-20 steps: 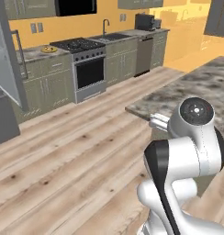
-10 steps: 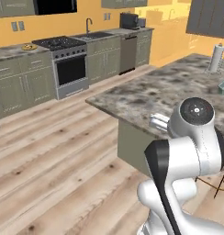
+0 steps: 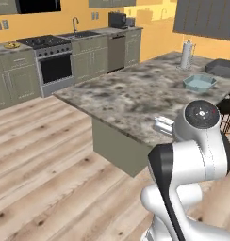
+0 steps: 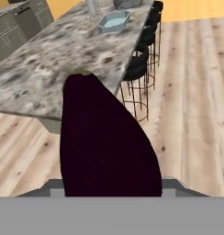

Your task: Place the cold items (eggplant and corn) from the fridge in one tupperware on the dining counter. Place the warm items (kebab skewer and hot dog) in the stove area in another tupperware.

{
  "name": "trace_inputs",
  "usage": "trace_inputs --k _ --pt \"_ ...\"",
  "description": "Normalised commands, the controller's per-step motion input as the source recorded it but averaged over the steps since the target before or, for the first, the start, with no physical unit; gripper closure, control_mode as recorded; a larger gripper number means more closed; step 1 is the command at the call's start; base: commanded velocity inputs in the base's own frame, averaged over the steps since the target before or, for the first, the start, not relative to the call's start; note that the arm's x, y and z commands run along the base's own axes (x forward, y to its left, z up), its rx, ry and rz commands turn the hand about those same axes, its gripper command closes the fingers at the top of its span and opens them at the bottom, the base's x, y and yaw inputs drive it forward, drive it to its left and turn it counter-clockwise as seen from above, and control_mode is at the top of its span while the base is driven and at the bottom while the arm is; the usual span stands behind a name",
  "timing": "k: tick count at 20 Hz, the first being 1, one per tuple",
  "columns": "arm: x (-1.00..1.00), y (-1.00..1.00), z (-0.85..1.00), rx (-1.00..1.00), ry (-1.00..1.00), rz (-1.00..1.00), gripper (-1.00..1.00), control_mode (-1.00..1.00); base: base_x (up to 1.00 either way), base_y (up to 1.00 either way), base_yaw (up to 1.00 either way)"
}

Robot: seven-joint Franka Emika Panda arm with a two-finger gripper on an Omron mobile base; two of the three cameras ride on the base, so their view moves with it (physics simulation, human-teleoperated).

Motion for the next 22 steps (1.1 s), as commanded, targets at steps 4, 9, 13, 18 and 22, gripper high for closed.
trace_inputs --k 4,9,13,18,22 --pt "0.00 0.00 0.00 0.00 0.00 0.00 1.00 1.00 -0.02 -1.00 0.00" --pt "0.00 0.00 0.00 0.00 0.00 0.00 1.00 1.00 0.30 -1.00 0.00" --pt "0.00 0.00 0.00 0.00 0.00 0.00 1.00 1.00 0.43 -1.00 0.05" --pt "0.00 0.00 0.00 0.00 0.00 0.00 1.00 1.00 0.28 -1.00 0.11" --pt "0.00 0.00 0.00 0.00 0.00 0.00 1.00 1.00 0.01 -1.00 0.13"
